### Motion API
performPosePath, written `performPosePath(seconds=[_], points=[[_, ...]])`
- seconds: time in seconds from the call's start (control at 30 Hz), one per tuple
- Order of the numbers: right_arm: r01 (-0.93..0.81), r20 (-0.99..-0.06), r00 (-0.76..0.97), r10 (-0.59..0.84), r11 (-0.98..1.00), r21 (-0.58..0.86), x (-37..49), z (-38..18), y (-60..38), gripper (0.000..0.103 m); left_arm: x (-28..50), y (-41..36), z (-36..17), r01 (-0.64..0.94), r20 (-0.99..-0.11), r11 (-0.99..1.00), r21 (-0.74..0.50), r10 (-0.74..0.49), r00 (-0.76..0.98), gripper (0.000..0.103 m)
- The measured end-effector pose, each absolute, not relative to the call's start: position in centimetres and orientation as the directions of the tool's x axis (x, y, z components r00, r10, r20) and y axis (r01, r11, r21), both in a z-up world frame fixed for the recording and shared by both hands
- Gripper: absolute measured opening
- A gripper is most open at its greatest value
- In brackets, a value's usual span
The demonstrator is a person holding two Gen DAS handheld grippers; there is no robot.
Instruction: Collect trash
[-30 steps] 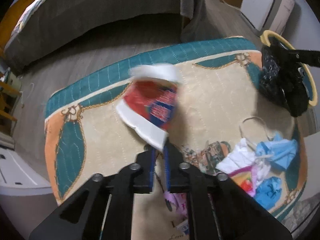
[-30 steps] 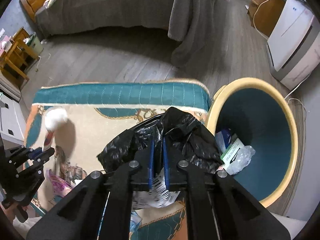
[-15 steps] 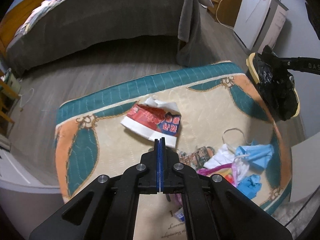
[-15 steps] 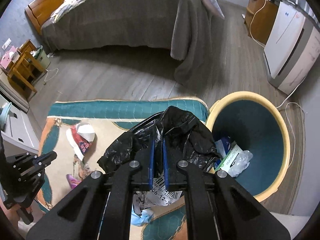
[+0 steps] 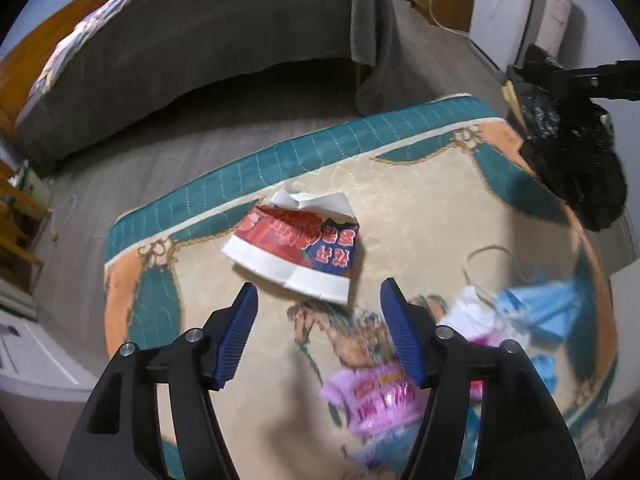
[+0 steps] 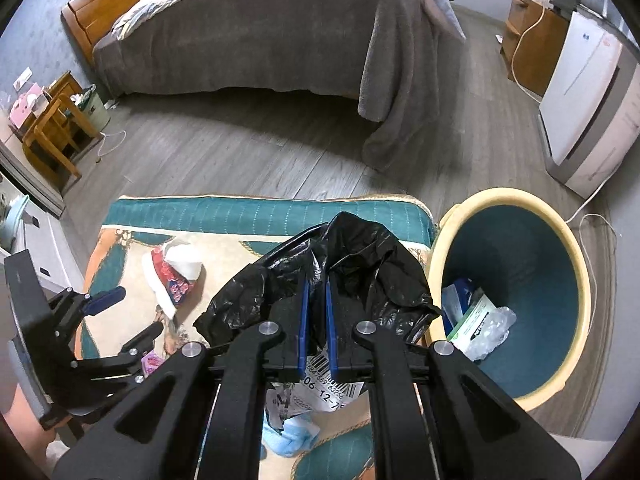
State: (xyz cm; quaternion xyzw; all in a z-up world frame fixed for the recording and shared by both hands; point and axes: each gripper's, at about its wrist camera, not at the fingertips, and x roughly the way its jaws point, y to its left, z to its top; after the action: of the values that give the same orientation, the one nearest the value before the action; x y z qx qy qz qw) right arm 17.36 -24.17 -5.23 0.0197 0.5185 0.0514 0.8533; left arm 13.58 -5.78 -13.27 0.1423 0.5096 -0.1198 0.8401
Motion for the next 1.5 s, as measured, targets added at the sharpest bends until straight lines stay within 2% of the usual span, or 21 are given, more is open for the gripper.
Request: performPosePath(seconds=[0.33,0.4,0.47,0.67,0.83,1.0,1.27,1.5], points=[[-0.058,-0.900,0.417,0.127,0.992,0.113,19.4,-7.4,-24.8,0.007,15.2,-7.4,-17.1,0.324,-0.870,0.909,0.261,0.076,0.487,0.065],[-0.064,-0.901,0.413,0.132,0.991,0.116,19.5,-7.6,-24.8,0.007,15.3,-7.3,-17.2,0.317,-0.865,0.908,0.274,0.088,0.495,0.057],[-0.069,-0.902,0.412,0.133,0.991,0.115,19.5,-7.7,-24.8,0.007,15.2,-7.3,-17.1,0.327,-0.870,0.912,0.249,0.063,0.488,0.030],[-0.067,-0.903,0.409,0.133,0.991,0.116,19.4,-7.8,-24.9,0.007,15.1,-7.2,-15.0,0.321,-0.852,0.917,0.236,0.036,0.522,0.015],[-0.073,-0.898,0.419,0.136,0.991,0.116,19.2,-7.3,-24.5,0.007,14.6,-5.4,-11.7,0.285,-0.826,0.938,0.198,0.002,0.564,0.010],[-0.078,-0.896,0.423,0.137,0.990,0.114,19.1,-7.1,-24.0,0.007,16.4,-2.2,-9.2,0.180,-0.810,0.981,0.079,-0.042,0.585,0.009],[-0.090,-0.898,0.419,0.135,0.990,0.107,19.1,-7.2,-23.5,0.007,18.1,1.7,-9.3,0.108,-0.838,0.994,-0.035,-0.088,0.539,0.009],[-0.087,-0.899,0.418,0.134,0.990,0.108,19.3,-7.2,-23.7,0.007,18.3,1.5,-9.5,0.134,-0.837,0.991,-0.008,-0.080,0.541,0.008]])
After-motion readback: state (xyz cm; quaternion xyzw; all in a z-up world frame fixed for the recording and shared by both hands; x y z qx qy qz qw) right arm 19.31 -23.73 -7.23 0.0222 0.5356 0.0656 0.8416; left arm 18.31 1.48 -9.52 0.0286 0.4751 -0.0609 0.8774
